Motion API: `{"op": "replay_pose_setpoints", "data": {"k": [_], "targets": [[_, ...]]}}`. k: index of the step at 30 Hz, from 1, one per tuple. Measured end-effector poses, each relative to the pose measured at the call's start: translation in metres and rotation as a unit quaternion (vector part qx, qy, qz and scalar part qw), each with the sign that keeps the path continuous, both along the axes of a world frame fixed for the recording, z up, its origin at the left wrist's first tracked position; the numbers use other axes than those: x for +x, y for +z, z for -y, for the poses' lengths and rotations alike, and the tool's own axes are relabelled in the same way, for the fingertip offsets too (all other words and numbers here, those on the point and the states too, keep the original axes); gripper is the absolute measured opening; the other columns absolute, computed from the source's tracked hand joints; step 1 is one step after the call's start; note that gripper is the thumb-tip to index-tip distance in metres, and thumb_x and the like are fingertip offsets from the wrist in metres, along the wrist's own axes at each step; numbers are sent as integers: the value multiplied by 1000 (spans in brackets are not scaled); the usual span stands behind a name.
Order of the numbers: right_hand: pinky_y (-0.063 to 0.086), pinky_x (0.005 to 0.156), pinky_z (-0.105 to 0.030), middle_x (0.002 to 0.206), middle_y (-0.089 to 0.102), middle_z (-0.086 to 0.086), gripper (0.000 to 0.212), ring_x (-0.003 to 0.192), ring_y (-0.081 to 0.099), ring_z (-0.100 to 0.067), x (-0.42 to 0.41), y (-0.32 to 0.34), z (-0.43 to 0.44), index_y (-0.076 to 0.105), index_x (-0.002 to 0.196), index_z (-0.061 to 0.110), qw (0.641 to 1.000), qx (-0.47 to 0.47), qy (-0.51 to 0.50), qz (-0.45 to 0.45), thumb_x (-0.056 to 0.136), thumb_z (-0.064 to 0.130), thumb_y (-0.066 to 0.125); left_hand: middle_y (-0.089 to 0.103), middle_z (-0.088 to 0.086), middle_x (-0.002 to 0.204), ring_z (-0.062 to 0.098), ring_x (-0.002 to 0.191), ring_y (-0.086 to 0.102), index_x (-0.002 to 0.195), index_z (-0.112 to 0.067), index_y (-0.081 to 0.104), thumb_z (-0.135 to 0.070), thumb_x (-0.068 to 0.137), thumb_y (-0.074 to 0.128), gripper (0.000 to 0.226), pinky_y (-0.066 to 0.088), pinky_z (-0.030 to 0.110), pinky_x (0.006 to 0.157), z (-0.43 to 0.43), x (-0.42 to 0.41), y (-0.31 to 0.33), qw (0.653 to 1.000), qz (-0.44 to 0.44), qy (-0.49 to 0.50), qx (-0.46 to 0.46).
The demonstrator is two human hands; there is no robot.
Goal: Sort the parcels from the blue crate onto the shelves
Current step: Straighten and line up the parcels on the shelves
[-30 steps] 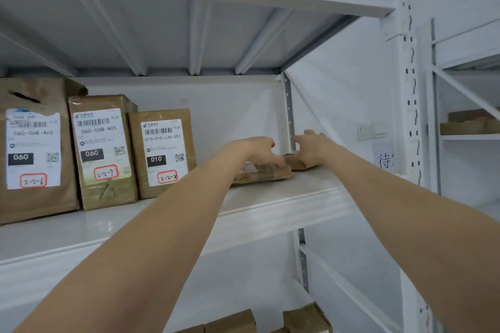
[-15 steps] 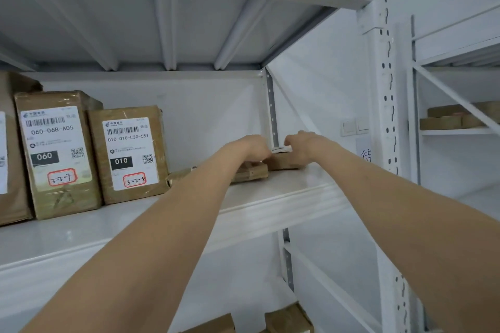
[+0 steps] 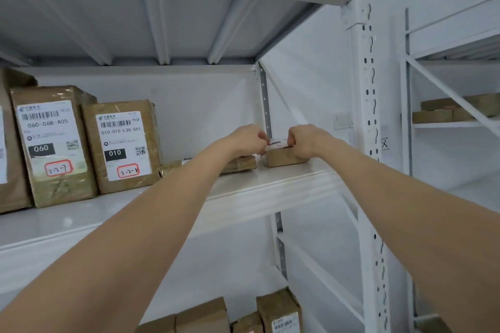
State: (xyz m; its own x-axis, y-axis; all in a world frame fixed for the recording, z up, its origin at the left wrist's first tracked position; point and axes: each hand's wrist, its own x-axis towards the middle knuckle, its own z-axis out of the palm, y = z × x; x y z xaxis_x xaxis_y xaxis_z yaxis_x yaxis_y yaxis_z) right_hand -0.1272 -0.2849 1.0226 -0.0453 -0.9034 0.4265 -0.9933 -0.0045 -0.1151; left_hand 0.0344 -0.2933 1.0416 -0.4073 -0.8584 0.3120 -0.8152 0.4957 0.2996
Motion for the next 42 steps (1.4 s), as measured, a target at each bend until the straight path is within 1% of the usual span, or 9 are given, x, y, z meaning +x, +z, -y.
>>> {"op": "replay_pose_setpoints", "data": {"k": [6,9,14,18,22,28,36,38,42], "targets": [[35,107,-41,146,38,-4,45,133,38,-29,19,-6,-16,42,141,24,991,59,108,-56,98,37,44,14,5,157,28,143,20,151,-26,5,-59,90,33,75,24,48,113,-4,40,-18,968,227,105,-16],[37,100,-36,138,47,-10,38,125,44,-31,25,-17,-21,43,139,17,987,62,121,-87,101,24,36,29,9,150,31,134,36,151,-26,9,-34,98,33,58,32,44,109,-12,53,-27,956,261,130,-10],[35,98,-30,146,39,-13,44,127,41,-33,24,-18,-31,37,145,24,988,49,100,-105,102,19,29,44,12,139,30,125,45,147,-21,28,0,93,35,59,39,37,102,-27,57,-35,956,256,105,-100],[32,107,-31,153,32,-5,52,135,35,-32,22,-21,-27,30,148,31,988,57,102,-106,100,12,30,19,4,157,27,139,30,150,-26,22,1,94,29,63,25,31,111,-34,58,-35,965,241,85,-61],[27,111,-30,156,25,-4,53,140,26,-31,22,-21,-32,31,149,30,990,56,105,-70,100,9,30,19,6,157,27,141,26,148,-29,27,1,94,25,62,21,30,113,-36,64,-37,974,214,66,-33],[38,102,-31,147,39,-10,49,129,40,-30,25,-20,-27,43,142,26,992,55,100,-53,97,8,31,4,5,160,25,147,8,150,-28,22,-3,98,23,58,5,32,119,-37,67,-37,981,179,72,10],[41,85,-31,129,55,-11,41,112,52,-29,29,-17,-18,57,126,18,993,28,116,-17,96,6,32,24,2,156,26,140,26,146,-33,32,-9,97,27,54,23,38,115,-28,65,-37,985,137,100,-10],[44,92,-35,131,55,-10,42,115,52,-30,29,-18,-15,59,126,20,993,6,114,-3,96,6,33,38,5,148,27,132,39,140,-34,42,-7,96,29,53,34,37,107,-30,65,-35,985,116,116,-51],[42,102,-44,136,53,-8,46,122,49,-30,35,-21,-8,59,128,24,994,-2,109,4,95,7,33,34,4,152,26,136,35,142,-29,42,-5,96,28,54,28,32,111,-28,57,-39,986,136,95,-28]]}}
